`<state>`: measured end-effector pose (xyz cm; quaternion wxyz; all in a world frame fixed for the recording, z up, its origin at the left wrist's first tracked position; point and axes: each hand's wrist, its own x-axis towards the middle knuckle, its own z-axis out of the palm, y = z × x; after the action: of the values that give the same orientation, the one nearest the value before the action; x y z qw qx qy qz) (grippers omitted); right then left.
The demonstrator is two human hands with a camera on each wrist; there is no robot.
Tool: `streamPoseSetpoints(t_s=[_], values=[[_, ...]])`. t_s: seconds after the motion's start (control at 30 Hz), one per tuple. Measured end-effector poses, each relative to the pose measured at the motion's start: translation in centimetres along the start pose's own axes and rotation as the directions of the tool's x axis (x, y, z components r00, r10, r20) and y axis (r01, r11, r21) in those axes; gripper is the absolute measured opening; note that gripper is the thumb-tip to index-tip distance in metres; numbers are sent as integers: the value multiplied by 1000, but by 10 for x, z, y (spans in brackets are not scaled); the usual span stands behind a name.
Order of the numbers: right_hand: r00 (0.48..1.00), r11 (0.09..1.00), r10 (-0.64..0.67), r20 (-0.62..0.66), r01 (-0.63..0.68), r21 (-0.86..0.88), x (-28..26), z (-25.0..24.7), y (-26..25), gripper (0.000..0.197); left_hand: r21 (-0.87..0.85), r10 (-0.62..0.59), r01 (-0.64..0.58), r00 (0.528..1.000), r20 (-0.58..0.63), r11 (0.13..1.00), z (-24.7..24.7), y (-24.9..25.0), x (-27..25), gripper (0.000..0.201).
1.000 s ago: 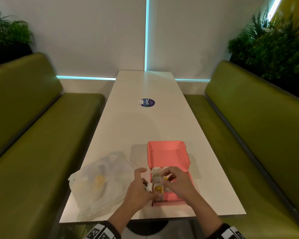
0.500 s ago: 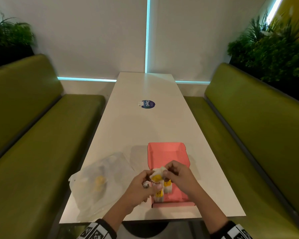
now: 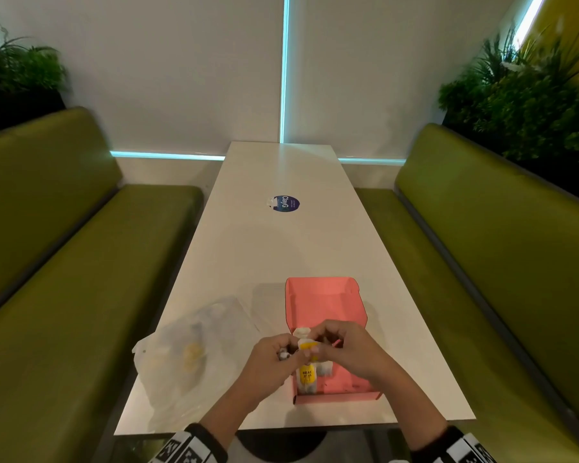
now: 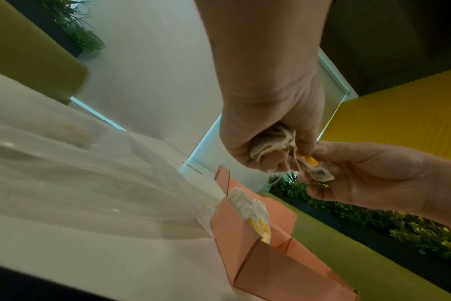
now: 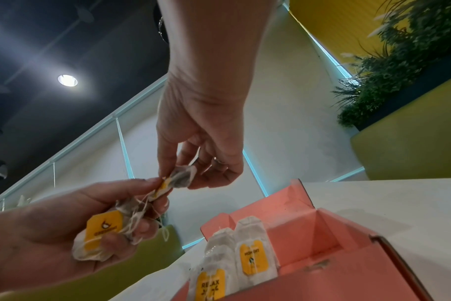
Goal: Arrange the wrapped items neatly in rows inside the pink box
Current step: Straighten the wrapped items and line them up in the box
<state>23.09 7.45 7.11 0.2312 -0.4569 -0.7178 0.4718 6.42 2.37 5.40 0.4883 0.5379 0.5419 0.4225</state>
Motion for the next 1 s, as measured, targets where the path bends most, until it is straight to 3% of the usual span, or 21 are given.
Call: streamPoseSetpoints(t_s=[0.1,0.2,0.37,0.5,0.53,0.57,0.63,0.67,0.7,0.77,0.8,0.83,0.87,0.9,0.93,0.97,1.0], values=[[999,999,21,-38,-20,41,1,-1,1,11,-92,-19,10,995,-99,996,-1,-3,2,10],[1000,998,18,5,-18,-67,1,-2,0,21,-72,-19,7,987,-162,997,-2,-6,5,21],[995,939,-103,17,103,-328,1,-5,-9,26,143,112,-107,993,-30,984,-6,-2,4,28],[993,922,-92,74,113,-372,0,-9,-14,31,236,218,-211,976,-3,948,-6,3,3,25],[994,918,-101,27,104,-383,1,-10,-13,32,226,238,-224,971,-36,948,-6,4,3,20],[988,924,-119,-96,75,-375,3,-11,-12,32,205,247,-227,966,-77,952,-6,5,3,15],[882,944,-155,-445,0,-329,4,-12,-11,28,168,246,-220,958,-148,961,-6,6,3,7],[849,945,-165,-503,-9,-326,3,-14,-13,28,161,247,-219,952,-180,962,-6,5,4,6],[884,936,-172,-435,9,-351,2,-16,-14,30,160,248,-217,946,-208,963,-7,3,4,8],[994,931,-93,-61,65,-360,-2,-16,-20,33,167,238,-201,939,-246,965,-8,0,6,10],[998,933,-50,39,61,-355,-4,-15,-22,32,170,233,-193,937,-259,966,-9,0,6,10],[999,931,-47,-4,42,-362,-3,-14,-21,31,169,230,-189,935,-271,967,-8,0,6,11],[982,930,-82,-167,16,-367,-1,-16,-18,33,167,230,-188,931,-283,968,-8,0,7,12],[934,923,-123,-335,-16,-385,1,-17,-18,36,164,232,-190,927,-295,968,-8,1,7,14],[905,917,-138,-402,-37,-397,1,-17,-20,38,164,234,-191,923,-305,968,-8,1,7,16],[925,909,-139,-355,-23,-415,0,-18,-21,39,164,238,-195,920,-310,967,-8,0,8,17],[968,901,-115,-223,7,-434,-1,-18,-23,38,169,249,-205,918,-310,964,-8,-1,8,17]])
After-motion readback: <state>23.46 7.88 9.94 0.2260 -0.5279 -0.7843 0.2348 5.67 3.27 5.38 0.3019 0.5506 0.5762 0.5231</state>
